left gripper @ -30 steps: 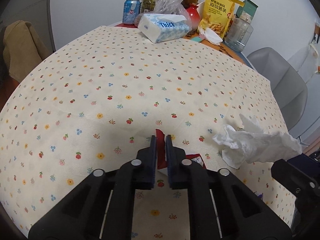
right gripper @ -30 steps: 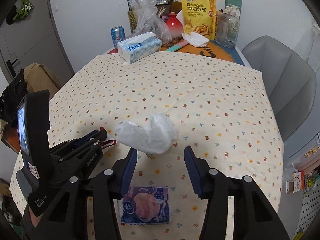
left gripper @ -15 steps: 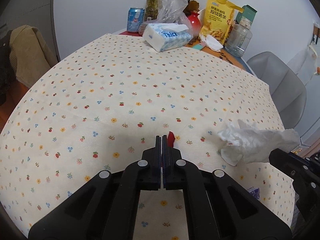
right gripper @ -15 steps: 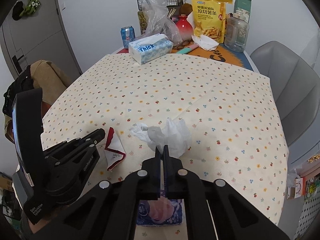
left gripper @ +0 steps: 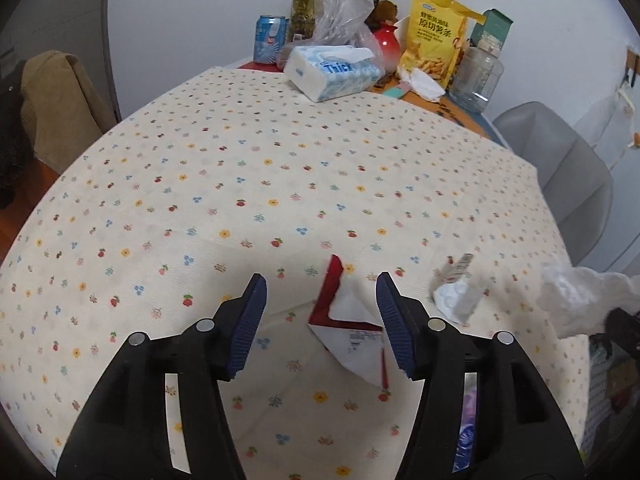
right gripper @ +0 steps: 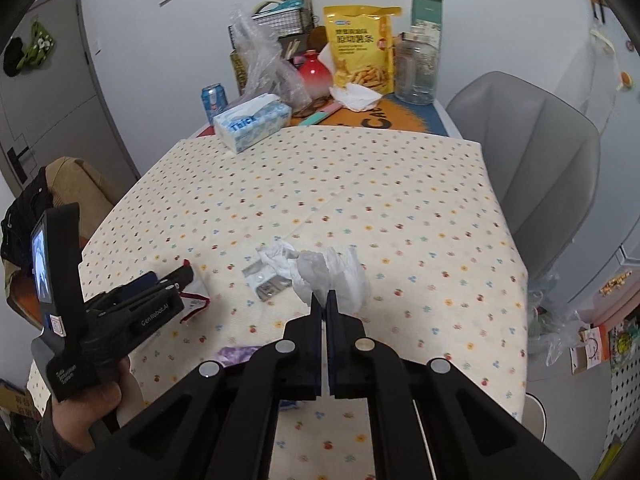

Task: Collect trash
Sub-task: 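Lift the wrapper and white plastic off the table with both tools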

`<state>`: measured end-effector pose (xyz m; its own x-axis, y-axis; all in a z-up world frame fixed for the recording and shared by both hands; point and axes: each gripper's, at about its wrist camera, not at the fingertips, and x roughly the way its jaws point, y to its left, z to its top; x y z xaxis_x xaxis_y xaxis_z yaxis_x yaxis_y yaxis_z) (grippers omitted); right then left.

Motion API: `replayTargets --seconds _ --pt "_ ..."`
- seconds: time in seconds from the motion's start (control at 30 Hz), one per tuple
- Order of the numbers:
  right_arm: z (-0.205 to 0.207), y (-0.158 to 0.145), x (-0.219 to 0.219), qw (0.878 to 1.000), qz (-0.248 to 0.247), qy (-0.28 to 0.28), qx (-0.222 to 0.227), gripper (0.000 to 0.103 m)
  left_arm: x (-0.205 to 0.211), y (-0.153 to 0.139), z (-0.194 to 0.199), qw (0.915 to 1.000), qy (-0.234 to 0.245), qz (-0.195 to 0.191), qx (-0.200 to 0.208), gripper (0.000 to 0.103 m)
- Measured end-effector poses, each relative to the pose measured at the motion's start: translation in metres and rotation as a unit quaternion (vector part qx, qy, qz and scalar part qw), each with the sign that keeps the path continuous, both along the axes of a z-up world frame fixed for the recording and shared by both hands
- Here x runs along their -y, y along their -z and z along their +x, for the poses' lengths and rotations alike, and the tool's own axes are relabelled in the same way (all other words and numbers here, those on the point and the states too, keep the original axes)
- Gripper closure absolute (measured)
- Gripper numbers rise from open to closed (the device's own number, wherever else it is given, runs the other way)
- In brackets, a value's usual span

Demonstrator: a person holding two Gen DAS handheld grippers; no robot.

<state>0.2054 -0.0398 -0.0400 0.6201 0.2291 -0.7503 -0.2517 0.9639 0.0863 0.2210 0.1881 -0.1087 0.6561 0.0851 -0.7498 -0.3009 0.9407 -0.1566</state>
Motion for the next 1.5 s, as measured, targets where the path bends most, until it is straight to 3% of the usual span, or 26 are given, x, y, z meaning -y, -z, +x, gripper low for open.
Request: replayTargets --seconds 0.1,0.23,0.3,0.33,0.43,0.53,0.63,1.1,1.5 --pt "0.002 0.005 0.012 1.0 0.004 0.013 -0.006 0.1 0.003 0.009 0.007 0.9999 0.004 0.001 -0.013 0.042" --pt "0.008 0.015 0.022 1.0 0.012 0.024 -0.017 0.1 0.016 0.018 0.013 0.9988 0.013 0.036 -0.03 0.035" --pt "0.01 0.018 0.023 0.999 0.015 0.024 -0.021 0.1 0.023 0.02 0.013 0.9962 0.006 0.076 -0.043 0.048" --pt "0.011 0.02 0.023 0.999 0.016 0.024 -0.023 0.1 0.025 0.019 0.012 0.996 0.008 0.079 -0.041 0.063" --pt "0.012 0.021 0.021 0.999 0.019 0.021 -0.023 0.1 0.028 0.017 0.009 0.9953 0.019 0.085 -0.042 0.071" --pt "0.009 0.018 0.02 0.999 0.022 0.016 -0.02 0.1 0.022 0.01 0.002 0.9969 0.008 0.074 -0.027 0.09" --pt "0.005 0.016 0.023 0.999 0.026 0.017 -0.017 0.1 0.019 0.002 -0.004 0.9979 0.009 0.062 -0.019 0.1" --pt "-0.021 -0.002 0.057 0.998 0.038 0.041 0.006 0.1 0.047 -0.035 -0.023 0.9983 0.039 0.034 0.027 0.102" --pt "-0.049 -0.024 0.111 0.995 0.035 0.084 0.034 0.1 0.125 -0.069 -0.026 0.9912 0.107 0.036 0.069 0.102"
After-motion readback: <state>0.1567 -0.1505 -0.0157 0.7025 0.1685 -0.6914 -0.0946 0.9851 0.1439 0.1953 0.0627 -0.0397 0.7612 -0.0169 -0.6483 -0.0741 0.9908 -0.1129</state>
